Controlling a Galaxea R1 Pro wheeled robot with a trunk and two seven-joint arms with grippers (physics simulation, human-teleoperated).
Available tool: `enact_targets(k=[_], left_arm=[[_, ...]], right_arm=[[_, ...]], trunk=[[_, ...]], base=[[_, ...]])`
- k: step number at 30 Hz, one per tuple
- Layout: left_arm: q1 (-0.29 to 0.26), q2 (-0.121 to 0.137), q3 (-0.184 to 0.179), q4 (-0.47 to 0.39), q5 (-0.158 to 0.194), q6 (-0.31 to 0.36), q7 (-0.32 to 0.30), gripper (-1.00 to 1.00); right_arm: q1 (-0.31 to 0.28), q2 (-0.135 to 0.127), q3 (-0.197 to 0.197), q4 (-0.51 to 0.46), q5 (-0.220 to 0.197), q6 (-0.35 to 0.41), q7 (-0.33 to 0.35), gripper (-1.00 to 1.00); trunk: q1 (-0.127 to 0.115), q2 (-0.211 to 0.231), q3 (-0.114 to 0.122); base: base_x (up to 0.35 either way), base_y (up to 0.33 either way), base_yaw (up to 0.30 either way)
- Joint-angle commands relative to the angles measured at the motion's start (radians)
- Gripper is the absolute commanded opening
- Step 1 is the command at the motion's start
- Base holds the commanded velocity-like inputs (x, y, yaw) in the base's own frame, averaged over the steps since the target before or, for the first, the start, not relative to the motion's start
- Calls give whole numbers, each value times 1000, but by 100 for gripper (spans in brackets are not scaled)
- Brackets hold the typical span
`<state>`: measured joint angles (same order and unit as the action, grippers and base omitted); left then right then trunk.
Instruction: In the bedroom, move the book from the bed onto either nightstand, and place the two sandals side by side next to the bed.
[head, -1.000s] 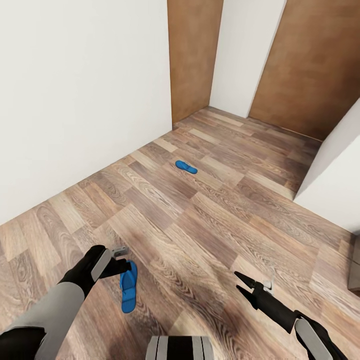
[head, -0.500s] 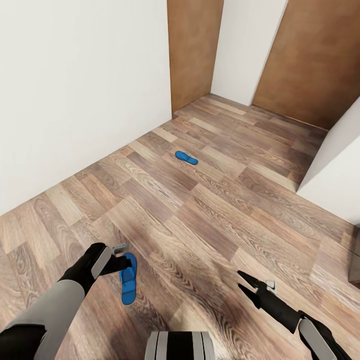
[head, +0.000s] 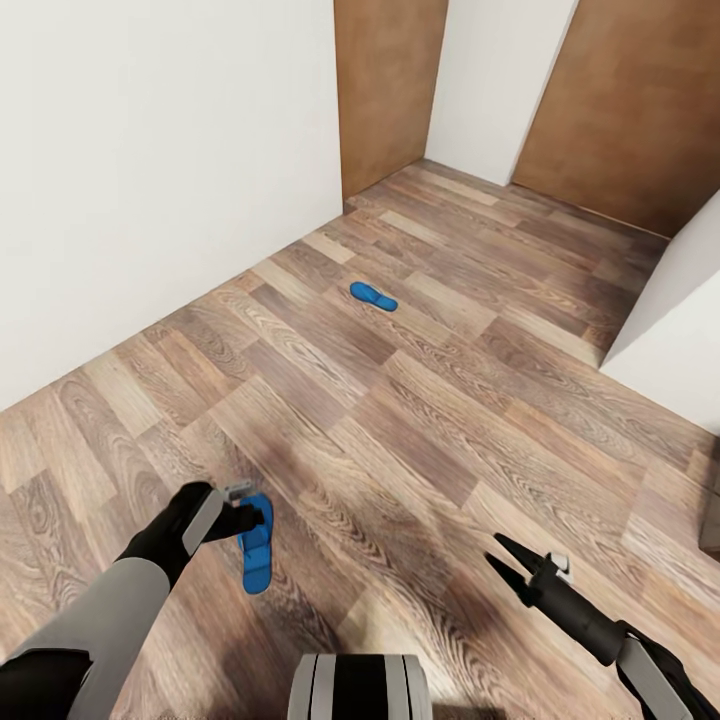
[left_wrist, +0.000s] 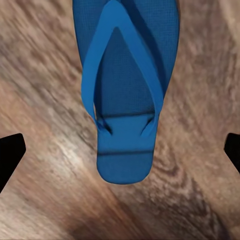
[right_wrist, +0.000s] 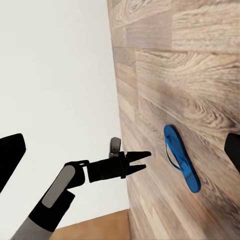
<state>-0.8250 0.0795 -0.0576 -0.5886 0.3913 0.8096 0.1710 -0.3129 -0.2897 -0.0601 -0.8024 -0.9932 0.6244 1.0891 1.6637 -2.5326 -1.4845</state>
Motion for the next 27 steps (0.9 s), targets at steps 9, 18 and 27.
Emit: enact_targets(k=[9, 18, 27], left_arm=[[0, 0, -7, -5, 11, 1, 8, 100], [0, -2, -7, -5, 12, -1, 7, 100], [0, 0, -7, -7, 12, -1, 6, 100]], right_arm=[[0, -8, 1, 1, -7, 8, 21, 100], [0, -8, 1, 2, -5, 6, 24, 100], [0, -9, 0, 2, -4, 6, 25, 100]], trunk=[[4, -2, -36], [8, -4, -70], [8, -5, -74]], base=[[0, 0, 0], [0, 0, 0], [0, 0, 0]])
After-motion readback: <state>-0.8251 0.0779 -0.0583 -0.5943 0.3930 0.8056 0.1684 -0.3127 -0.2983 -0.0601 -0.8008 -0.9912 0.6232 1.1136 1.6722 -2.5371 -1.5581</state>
